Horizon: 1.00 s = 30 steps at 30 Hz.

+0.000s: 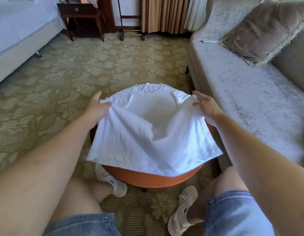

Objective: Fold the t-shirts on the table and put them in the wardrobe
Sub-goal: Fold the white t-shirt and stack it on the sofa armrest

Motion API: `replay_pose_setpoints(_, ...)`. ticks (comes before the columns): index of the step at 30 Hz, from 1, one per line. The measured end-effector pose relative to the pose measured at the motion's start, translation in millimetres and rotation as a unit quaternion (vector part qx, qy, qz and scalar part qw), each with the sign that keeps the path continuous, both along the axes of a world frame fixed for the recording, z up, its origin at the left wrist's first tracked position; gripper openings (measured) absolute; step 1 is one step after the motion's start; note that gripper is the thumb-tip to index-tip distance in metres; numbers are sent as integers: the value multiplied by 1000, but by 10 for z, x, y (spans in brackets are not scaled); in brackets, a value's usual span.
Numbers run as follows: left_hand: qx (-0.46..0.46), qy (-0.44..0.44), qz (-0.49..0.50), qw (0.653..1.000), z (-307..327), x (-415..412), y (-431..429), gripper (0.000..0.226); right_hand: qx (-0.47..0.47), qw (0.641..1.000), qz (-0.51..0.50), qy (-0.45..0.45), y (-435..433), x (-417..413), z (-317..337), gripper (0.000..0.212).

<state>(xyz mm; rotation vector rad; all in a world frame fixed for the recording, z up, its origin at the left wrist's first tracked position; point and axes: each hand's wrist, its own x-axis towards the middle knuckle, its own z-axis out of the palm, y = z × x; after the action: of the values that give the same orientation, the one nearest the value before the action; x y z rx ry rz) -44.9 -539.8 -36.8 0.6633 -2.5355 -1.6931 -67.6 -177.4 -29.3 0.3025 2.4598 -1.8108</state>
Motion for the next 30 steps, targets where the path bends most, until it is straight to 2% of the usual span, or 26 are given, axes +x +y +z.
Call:
replay_pose_setpoints(2, -74, -41, -46, 995, -216, -15, -5, 82, 59, 996, 52, -48, 58, -83, -108, 65)
replay_pose_setpoints(4, -164, -67, -61, 982, -515, 70, -28, 83, 158, 985, 27, -60, 158, -31, -316, 67)
replay_pose_setpoints(8, -270, -101, -2, 958, -866, 308, -47, 80, 286, 953, -23, -94, 368, 227, -763, 43)
replay_pose_setpoints(11, -302, -109, 29, 947, -866, 444, -18, 80, 333, 933, -12, -134, 391, 376, -828, 63)
replay_pose_setpoints(14, -320, -142, 27, 936, -841, 559, -41, 82, 321, 934, -19, -153, 387, 498, -792, 73)
replay_pose_setpoints(21, -274, -199, -4, 941, -663, 869, -189, 80, 270, 941, -14, -203, 435, 795, -762, 45)
replay_pose_setpoints(24, -256, -183, -10, 949, -558, 1031, -141, 79, 223, 962, -33, -153, 427, 930, -737, 39)
replay_pose_setpoints(27, -241, -165, -10, 956, -495, 1152, -139, 79, 194, 974, -78, -87, 406, 1055, -671, 49)
replay_pose_setpoints(30, -178, -117, -3, 977, -472, 1243, -125, 76, 165, 980, -104, -27, 357, 1130, -608, 48)
